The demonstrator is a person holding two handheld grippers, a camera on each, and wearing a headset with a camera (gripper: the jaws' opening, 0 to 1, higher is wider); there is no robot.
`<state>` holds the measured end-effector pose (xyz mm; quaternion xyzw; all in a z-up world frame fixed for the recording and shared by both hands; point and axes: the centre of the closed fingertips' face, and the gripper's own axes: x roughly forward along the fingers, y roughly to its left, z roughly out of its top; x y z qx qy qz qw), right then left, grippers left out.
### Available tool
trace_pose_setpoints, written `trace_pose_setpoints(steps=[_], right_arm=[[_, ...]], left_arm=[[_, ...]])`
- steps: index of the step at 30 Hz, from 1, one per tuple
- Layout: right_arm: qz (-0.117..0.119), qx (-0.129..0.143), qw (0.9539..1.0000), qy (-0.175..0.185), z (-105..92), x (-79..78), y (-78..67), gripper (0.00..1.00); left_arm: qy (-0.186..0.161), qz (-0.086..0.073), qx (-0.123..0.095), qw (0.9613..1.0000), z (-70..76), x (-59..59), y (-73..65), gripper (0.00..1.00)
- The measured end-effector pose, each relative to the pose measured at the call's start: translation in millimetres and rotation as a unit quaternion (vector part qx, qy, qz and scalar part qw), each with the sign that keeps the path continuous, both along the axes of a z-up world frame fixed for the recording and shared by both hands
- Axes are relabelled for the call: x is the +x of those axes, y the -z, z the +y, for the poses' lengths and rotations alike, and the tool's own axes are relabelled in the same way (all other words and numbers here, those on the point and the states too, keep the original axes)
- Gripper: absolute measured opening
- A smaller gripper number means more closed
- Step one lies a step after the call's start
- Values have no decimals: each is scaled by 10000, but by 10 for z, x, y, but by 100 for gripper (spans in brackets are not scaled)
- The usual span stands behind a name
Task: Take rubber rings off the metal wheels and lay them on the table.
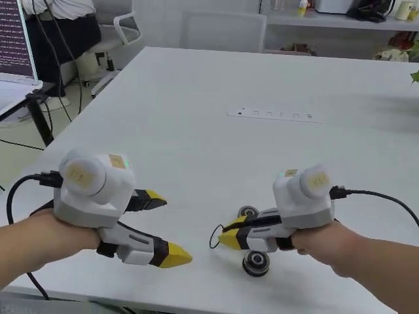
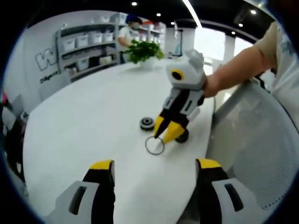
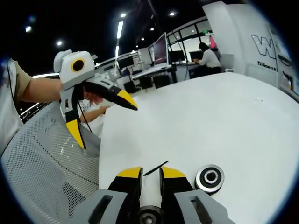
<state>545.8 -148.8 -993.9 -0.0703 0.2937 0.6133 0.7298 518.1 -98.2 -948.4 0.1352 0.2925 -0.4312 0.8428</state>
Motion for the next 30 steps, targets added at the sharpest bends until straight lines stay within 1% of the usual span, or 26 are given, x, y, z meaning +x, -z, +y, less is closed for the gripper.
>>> trace_pose_setpoints(steps=[5,11,16,18,24,25,27,30], right_arm=[[-34,-14,10000,45,-32,24,-6,25],[-83,12,9999,90,-101,49,-37,33],[-139,56,9998,136,-168,55,-95,42],[-160,70,9997,154,-197,64,-115,44],[-257,147,9993,238,-332,85,-195,51],[-282,142,9992,247,-362,84,-203,53],[-327,109,9991,234,-411,76,-203,53],[-369,82,9990,248,-481,67,-204,55]], left_arm=[[0,-3,2,10000,-13,15,3,72],[25,-24,15,10000,-41,33,-11,72],[31,-14,20,10000,-74,57,-14,74],[44,14,22,10000,-103,55,-12,74],[147,14,44,9999,-181,67,-5,73],[161,43,69,9998,-194,69,8,73],[207,97,48,9997,-224,65,17,71],[285,107,61,9995,-276,60,21,69]])
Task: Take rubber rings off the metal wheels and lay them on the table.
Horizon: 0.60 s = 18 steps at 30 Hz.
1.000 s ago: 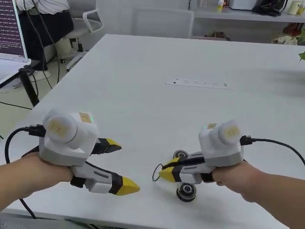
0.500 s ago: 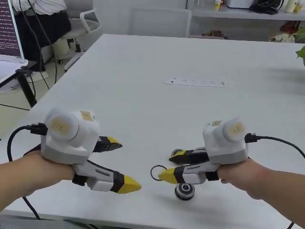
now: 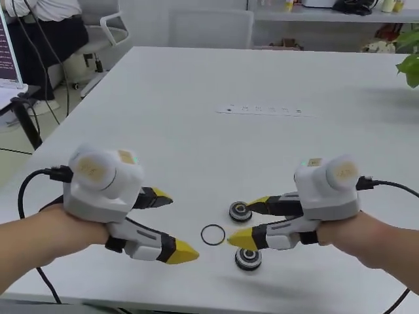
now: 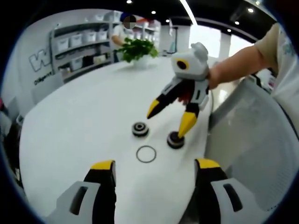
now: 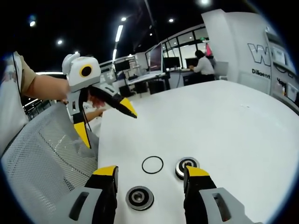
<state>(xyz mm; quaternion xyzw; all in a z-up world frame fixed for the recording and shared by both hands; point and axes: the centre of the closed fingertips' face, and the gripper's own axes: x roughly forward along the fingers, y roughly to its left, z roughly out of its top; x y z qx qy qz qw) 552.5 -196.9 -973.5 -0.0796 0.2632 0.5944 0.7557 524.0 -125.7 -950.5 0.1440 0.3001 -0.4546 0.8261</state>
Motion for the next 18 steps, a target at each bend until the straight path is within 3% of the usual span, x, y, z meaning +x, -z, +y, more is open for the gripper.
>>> trace_pose_setpoints(steps=[2,8,18], right_arm=[[-31,-14,10000,16,-48,-7,-7,56],[-77,-68,9999,17,-179,-53,0,60],[-15,-166,9999,13,-350,-160,102,60]], left_arm=[[63,-57,-25,10000,-37,6,-18,66],[167,73,9,9998,-161,-9,24,68],[524,66,51,9986,-438,-36,67,67]])
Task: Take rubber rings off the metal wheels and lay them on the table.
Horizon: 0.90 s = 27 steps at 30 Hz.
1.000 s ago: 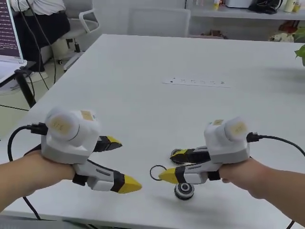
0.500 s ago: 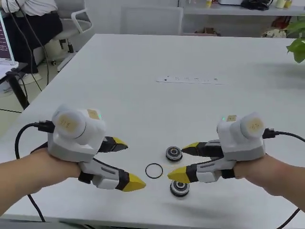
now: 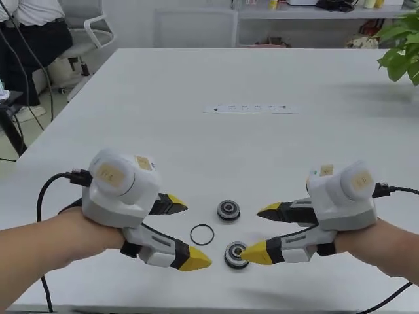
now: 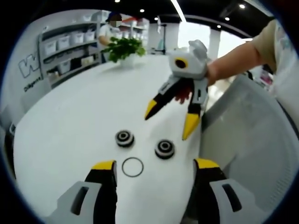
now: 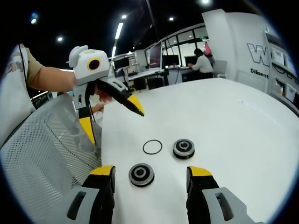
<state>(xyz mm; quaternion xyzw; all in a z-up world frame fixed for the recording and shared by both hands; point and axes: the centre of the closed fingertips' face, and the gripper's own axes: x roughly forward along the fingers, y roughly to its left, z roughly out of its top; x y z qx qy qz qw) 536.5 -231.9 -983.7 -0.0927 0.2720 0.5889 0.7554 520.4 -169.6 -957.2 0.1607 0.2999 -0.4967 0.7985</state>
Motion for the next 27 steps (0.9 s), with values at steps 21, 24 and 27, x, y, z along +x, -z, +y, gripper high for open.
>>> trace_pose_setpoints(steps=[21,24,27], right_arm=[[43,-74,9997,-227,-27,-156,216,43],[52,-86,9996,-245,-23,-160,243,40],[66,-67,9996,-268,-13,-173,248,38]], left_arm=[[421,-50,57,9991,-370,29,184,52],[413,-37,44,9991,-397,49,208,49],[454,4,39,9990,-421,40,237,45]])
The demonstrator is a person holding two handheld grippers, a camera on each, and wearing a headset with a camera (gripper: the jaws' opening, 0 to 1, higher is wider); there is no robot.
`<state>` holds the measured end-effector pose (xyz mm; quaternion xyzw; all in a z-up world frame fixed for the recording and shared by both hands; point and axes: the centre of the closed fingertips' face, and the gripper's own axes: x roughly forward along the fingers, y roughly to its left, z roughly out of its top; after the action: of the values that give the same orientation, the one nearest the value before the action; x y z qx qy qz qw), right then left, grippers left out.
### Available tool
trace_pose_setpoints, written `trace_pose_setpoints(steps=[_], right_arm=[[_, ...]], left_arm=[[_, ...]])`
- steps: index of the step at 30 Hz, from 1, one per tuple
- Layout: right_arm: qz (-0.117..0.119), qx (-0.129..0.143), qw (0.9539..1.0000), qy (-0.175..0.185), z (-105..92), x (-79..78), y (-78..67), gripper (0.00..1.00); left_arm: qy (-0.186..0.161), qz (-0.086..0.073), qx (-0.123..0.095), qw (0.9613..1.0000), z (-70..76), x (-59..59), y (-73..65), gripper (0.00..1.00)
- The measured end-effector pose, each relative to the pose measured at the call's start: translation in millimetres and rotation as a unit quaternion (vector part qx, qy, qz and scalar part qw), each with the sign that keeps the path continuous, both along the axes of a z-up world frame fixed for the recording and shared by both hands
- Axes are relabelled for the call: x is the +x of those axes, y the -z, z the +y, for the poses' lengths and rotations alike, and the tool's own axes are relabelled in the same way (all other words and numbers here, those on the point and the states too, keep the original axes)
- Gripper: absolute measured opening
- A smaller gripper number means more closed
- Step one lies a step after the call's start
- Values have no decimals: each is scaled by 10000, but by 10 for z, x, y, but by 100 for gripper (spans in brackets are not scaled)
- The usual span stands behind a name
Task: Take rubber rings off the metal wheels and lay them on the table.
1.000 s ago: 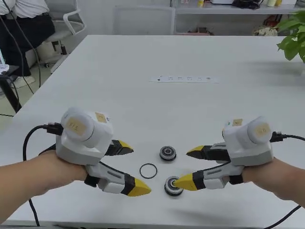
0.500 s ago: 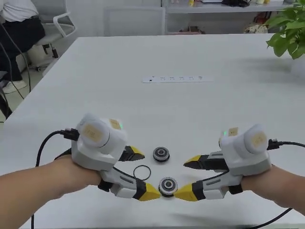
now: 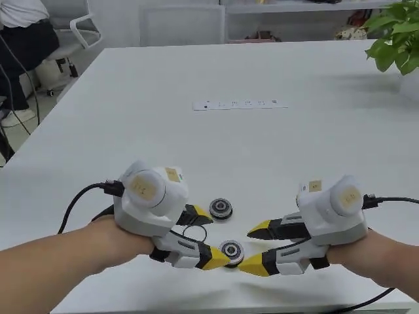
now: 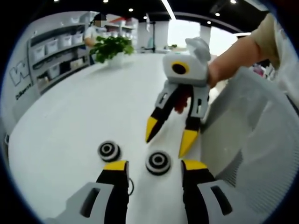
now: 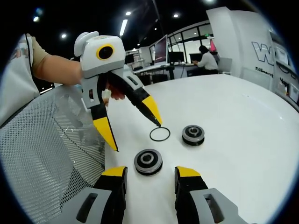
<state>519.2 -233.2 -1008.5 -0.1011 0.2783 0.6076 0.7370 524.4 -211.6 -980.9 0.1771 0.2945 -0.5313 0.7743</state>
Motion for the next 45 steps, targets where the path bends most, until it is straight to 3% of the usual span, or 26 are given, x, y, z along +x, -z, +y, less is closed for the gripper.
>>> trace_pose_setpoints(steps=[11,31,40,45], right_arm=[[20,-17,10000,-40,17,-23,66,28],[101,-7,9999,4,31,-22,131,16],[43,-1,10000,41,28,-20,127,13],[122,23,9999,96,14,-31,126,11]], left_arm=[[175,46,51,9998,-95,-58,110,33],[168,12,170,9997,-132,-15,245,17],[99,-171,216,9996,-151,5,237,14],[74,-221,162,9996,-157,-1,227,14]])
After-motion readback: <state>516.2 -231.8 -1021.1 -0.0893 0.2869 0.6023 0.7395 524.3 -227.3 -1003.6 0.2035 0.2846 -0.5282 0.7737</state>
